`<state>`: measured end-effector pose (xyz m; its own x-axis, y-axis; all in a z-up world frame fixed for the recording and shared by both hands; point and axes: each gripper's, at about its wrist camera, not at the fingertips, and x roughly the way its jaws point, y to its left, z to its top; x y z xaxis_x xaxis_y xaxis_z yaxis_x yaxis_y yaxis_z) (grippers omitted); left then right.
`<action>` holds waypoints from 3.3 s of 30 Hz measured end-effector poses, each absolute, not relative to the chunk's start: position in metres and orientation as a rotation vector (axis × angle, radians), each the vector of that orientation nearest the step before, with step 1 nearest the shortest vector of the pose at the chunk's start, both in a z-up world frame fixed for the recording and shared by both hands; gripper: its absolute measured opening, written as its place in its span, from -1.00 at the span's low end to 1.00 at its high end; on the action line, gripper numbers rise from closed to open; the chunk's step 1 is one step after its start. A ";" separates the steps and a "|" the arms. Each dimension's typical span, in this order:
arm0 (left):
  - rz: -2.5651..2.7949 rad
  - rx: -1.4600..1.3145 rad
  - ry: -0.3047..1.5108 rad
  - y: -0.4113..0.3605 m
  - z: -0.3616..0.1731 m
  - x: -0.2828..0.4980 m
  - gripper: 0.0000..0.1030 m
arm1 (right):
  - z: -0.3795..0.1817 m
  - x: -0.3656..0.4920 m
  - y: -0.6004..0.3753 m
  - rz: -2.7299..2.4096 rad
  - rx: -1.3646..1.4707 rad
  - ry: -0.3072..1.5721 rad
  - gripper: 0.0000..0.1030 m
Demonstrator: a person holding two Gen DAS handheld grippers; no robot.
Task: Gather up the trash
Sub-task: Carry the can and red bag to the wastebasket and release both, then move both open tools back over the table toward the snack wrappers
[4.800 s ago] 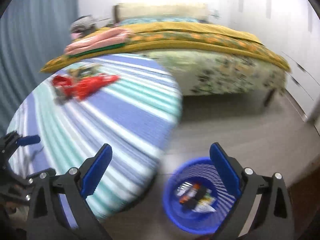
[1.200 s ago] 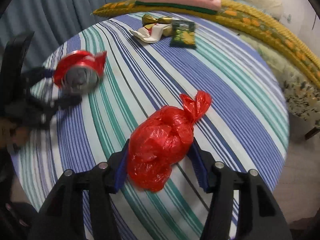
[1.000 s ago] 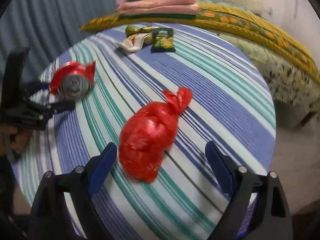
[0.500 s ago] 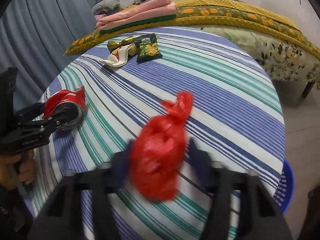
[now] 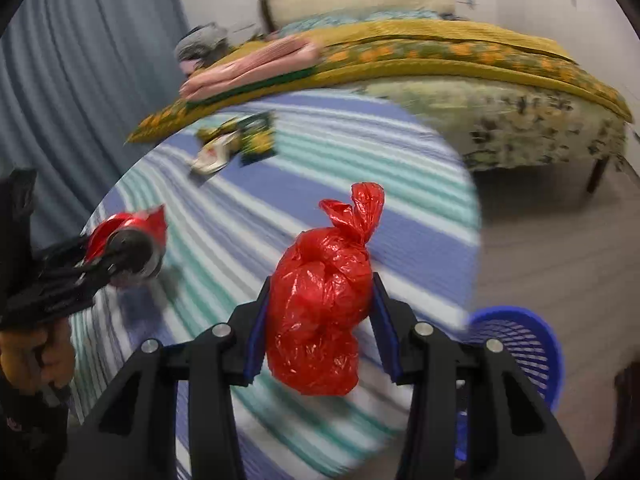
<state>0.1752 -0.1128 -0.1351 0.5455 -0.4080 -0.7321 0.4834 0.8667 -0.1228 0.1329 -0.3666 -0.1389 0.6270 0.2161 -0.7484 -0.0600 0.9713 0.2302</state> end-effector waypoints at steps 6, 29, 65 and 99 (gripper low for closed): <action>-0.705 0.119 0.825 -0.195 -0.116 0.145 0.03 | -0.131 0.114 -0.442 0.037 0.182 0.906 -0.14; -0.898 0.227 1.005 -0.435 -0.203 0.152 0.52 | -0.210 0.074 -0.587 -0.189 0.210 1.012 0.34; -0.295 0.143 0.944 -0.072 -0.182 0.193 0.86 | -0.168 0.159 -0.276 0.237 -0.162 0.876 0.79; 0.071 0.032 0.901 0.035 -0.169 0.334 0.89 | -0.187 0.190 -0.257 0.287 -0.096 0.946 0.91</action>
<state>0.3340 0.0350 -0.1694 0.6183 0.0753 -0.7823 -0.0482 0.9972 0.0579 0.1903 -0.2569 -0.1875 0.5501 0.2002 -0.8107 -0.2838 0.9579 0.0439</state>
